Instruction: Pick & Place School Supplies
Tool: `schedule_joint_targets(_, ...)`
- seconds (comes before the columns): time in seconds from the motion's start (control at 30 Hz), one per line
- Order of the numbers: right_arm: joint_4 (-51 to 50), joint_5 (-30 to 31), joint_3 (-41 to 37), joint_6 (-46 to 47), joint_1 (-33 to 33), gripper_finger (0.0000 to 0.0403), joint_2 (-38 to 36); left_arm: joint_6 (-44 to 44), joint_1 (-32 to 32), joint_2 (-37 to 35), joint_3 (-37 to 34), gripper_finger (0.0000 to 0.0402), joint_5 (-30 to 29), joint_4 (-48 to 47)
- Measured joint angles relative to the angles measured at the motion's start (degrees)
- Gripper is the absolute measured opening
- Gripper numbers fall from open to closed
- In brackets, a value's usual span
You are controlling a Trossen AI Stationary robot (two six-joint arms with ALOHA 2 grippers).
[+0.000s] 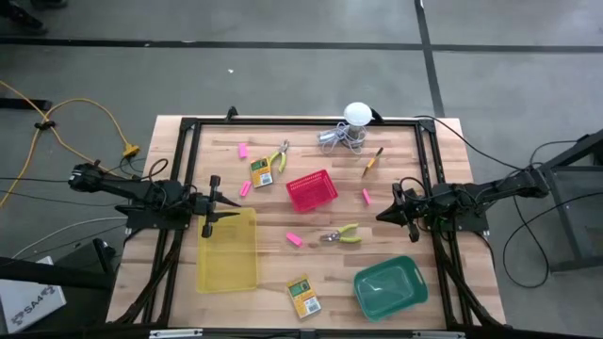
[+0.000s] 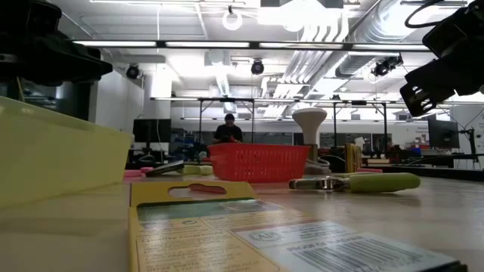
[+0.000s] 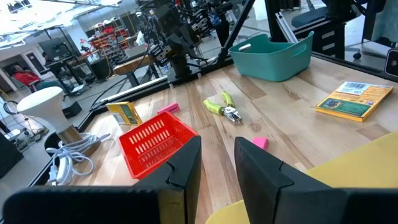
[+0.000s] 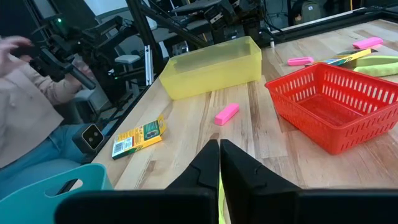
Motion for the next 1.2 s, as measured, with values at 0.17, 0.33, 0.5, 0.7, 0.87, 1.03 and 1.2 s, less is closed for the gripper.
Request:
schedule_joint_targets(0.17, 0.00, 0.02, 0.02, 0.00, 0.00, 0.0003, 0.02, 0.00, 0.02, 0.00, 0.02, 0.0091, 0.00, 0.20)
schedule_joint_targets(0.33, 0.02, 0.00, 0.02, 0.00, -0.02, 0.0003, 0.00, 0.00, 0.02, 0.00, 0.02, 0.0091, 0.00, 0.30)
schedule_joint_targets(0.5, 0.01, 0.01, 0.02, 0.00, 0.00, 0.0003, 0.00, 0.00, 0.00, 0.00, 0.02, 0.0091, 0.00, 0.65)
schedule_joint_targets(0.7, 0.00, 0.01, 0.00, 0.00, 0.00, 0.0003, 0.00, -3.01, -0.17, -0.01, 0.02, 0.0091, 0.33, 0.71)
schedule_joint_targets(0.87, 0.00, 0.01, 0.01, 0.00, 0.00, 0.0003, 0.01, -10.25, -0.13, 0.00, 0.02, 0.0091, -2.91, 1.27)
schedule_joint_targets(1.03, 0.00, 0.02, 0.01, 0.00, -0.01, 0.0003, 0.00, -13.41, -0.13, 0.76, 0.54, 0.0091, -6.43, 1.67)
schedule_joint_targets(1.2, 0.02, 0.00, 0.02, 0.00, 0.00, 0.0003, 0.02, -19.95, -0.13, 5.10, 3.88, 0.0091, -6.49, 1.70)
